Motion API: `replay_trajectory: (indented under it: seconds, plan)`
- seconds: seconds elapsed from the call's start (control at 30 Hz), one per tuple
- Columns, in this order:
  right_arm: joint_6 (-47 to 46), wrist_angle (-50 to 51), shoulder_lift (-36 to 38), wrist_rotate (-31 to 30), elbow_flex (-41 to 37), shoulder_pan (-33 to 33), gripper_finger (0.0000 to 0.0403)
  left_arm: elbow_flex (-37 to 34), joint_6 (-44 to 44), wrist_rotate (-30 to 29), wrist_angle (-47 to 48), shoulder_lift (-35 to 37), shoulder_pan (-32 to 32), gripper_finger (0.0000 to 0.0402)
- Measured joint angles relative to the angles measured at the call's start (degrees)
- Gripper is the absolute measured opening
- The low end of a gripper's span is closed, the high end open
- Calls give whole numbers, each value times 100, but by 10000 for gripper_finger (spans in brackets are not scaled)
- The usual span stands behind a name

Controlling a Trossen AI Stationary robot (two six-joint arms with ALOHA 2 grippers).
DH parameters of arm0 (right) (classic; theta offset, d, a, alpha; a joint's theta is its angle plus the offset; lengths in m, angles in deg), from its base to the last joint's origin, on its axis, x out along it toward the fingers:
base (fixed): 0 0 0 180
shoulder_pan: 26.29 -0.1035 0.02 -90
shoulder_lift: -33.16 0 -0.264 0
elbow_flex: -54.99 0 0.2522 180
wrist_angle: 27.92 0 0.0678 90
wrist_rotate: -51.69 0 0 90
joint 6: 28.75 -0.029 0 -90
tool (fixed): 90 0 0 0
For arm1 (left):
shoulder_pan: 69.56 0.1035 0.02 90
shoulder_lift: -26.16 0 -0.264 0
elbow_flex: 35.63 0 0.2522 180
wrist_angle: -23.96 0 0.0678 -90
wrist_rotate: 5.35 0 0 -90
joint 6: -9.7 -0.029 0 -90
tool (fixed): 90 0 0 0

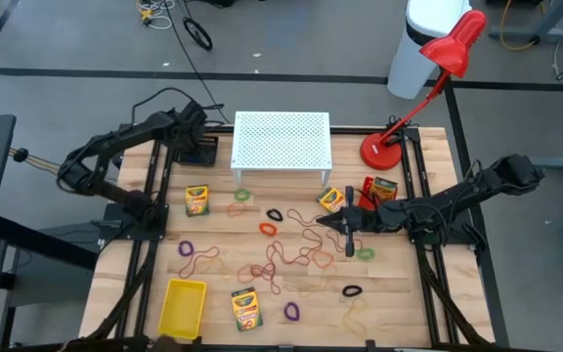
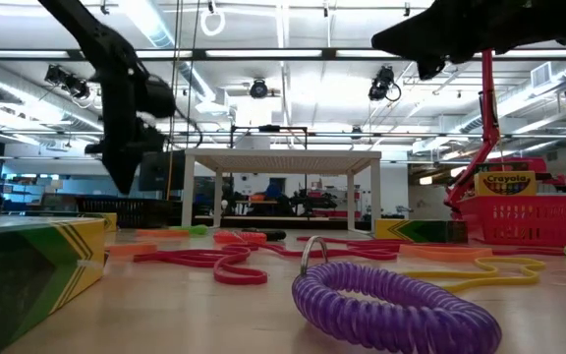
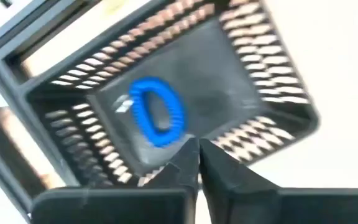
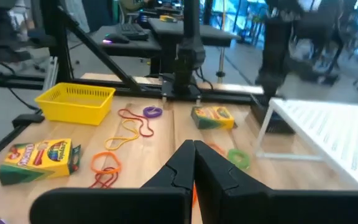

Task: Pick & Place Office Desk Supplies
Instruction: Put the red rubber band into the yellow bin

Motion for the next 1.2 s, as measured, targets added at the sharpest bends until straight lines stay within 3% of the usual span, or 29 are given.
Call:
replay_trajectory:
  seconds: [0.17,0.33,0.63,1.0,1.2]
  plan:
    - [-655,381,0,771,0,412,6,0,338,253,-101,802,-1246,7]
    - [-803,659,0,823,0,524,6,0,875,-203,-718,1267,-2924,7]
    - [-673,616,-11,836,0,511,4,0,807,-1061,-2327,1049,-5235,8]
    - [-590,180,-304,785,0,510,5,0,596,-1242,-3775,103,-6152,7]
    - [-614,-31,-398,397,0,512,5,0,63,-513,-5162,-635,-6352,7]
